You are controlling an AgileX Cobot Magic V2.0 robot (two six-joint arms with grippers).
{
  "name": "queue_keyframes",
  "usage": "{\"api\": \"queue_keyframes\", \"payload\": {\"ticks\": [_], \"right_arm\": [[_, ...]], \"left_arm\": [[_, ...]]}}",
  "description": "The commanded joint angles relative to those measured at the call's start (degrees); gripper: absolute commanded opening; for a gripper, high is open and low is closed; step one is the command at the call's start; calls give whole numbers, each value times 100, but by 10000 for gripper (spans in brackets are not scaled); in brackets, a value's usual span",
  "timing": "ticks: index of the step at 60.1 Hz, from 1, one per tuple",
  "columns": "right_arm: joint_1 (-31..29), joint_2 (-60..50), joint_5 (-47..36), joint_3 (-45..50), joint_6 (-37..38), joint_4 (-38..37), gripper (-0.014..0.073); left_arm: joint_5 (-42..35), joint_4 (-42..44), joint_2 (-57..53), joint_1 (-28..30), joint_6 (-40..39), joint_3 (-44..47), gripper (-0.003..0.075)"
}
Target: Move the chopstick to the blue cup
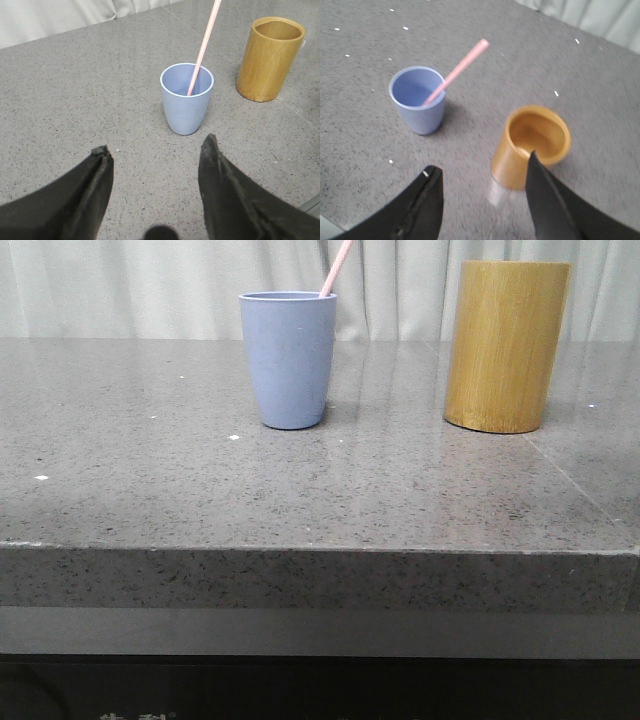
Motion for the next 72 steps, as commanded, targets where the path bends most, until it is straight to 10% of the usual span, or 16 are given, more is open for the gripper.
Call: {"api": "queue_keyframes", "payload": {"ticks": [1,50,65,72], "right_arm": [[-162,-643,-583,459,314,-119,402],[-213,-4259,-1317,3769,535,-320,339],[-213,-4259,-1317,3769,535,-320,-42],[-213,-4259,-1260,3769,535,-320,-68]], "left_arm": [[-321,-6,-173,-29,-130,-55,388],[-645,20,-600,-29,-242,476,383],[-657,20,-600,-29,-242,476,102],[-657,20,-590,-29,-242,476,-17]]}}
